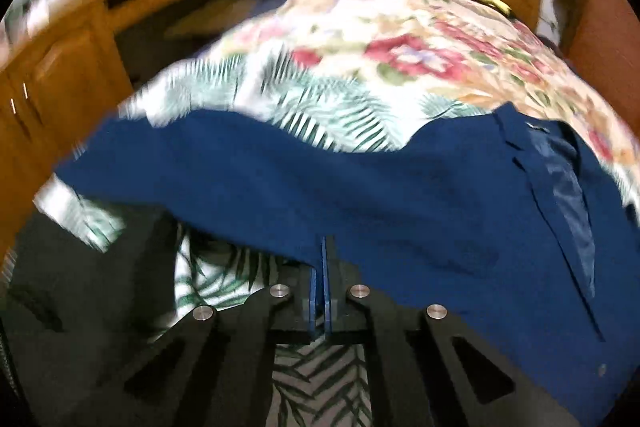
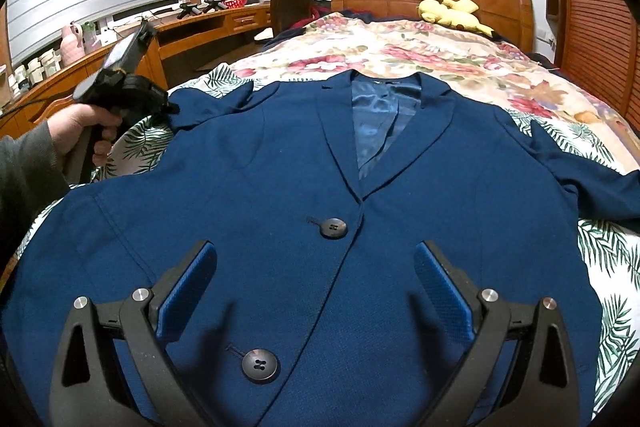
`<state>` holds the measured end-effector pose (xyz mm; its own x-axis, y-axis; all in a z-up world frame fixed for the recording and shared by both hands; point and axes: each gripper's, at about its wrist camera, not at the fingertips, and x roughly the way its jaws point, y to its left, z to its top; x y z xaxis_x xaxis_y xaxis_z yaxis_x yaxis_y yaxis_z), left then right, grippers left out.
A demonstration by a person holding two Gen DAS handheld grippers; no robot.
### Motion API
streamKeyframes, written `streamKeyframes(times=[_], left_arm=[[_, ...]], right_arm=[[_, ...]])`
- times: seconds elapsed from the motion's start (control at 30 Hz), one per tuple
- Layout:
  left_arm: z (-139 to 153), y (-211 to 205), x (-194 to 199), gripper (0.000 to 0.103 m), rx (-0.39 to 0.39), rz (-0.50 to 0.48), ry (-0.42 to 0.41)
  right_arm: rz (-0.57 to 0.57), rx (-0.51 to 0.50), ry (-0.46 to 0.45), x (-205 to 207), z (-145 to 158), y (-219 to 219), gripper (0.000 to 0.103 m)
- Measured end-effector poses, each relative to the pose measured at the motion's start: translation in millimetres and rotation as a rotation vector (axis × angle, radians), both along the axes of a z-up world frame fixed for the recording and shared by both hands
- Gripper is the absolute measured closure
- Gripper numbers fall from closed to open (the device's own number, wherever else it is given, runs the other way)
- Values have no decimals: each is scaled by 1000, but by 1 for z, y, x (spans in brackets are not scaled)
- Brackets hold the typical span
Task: Fold large clothes
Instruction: 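Lift the held sleeve and fold it across the blazer front toward the other sleeve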
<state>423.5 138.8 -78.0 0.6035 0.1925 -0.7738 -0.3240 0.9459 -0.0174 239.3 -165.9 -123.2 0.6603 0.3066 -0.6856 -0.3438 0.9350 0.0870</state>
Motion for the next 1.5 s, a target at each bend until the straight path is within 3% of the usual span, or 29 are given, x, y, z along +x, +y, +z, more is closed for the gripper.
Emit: streamKeyframes(times=[0.17, 0.27, 0.37, 0.43, 0.53, 0.6, 0.7, 0.8, 1.07, 1.4, 1.5], left_arm=[[46, -45, -16, 102, 40, -78, -72], [68, -81, -38, 102, 47, -172, -110], [76, -117, -60, 102, 86, -261, -125], [71, -127, -69, 102, 115, -271, -115], [61, -126, -77, 89, 129, -290, -92], [58, -121, -84, 71, 120, -294, -74], [56, -103, -96, 54, 98, -284, -88], [62, -81, -105, 46, 104, -237, -118], [18, -22, -91, 44, 46, -65, -93], [-40, -2, -42, 44, 89, 35, 18], [-54, 5, -27, 44, 64, 46, 79]], right_arm=[[-5, 13, -25, -7, 11, -8, 3], [-13, 18, -48, -10, 22, -14, 3], [-21, 24, -66, -12, 31, -22, 3], [-30, 20, -76, -13, 34, -27, 3], [-34, 12, -72, -13, 32, -27, 3], [-29, 5, -73, -13, 32, -26, 3], [-24, -9, -83, -13, 33, -25, 3], [-25, -14, -84, -11, 31, -24, 3], [-26, -20, -66, -3, 22, -23, 3], [-25, -32, -49, -2, 13, -19, 3], [-26, -30, -45, -3, 12, -20, 3]])
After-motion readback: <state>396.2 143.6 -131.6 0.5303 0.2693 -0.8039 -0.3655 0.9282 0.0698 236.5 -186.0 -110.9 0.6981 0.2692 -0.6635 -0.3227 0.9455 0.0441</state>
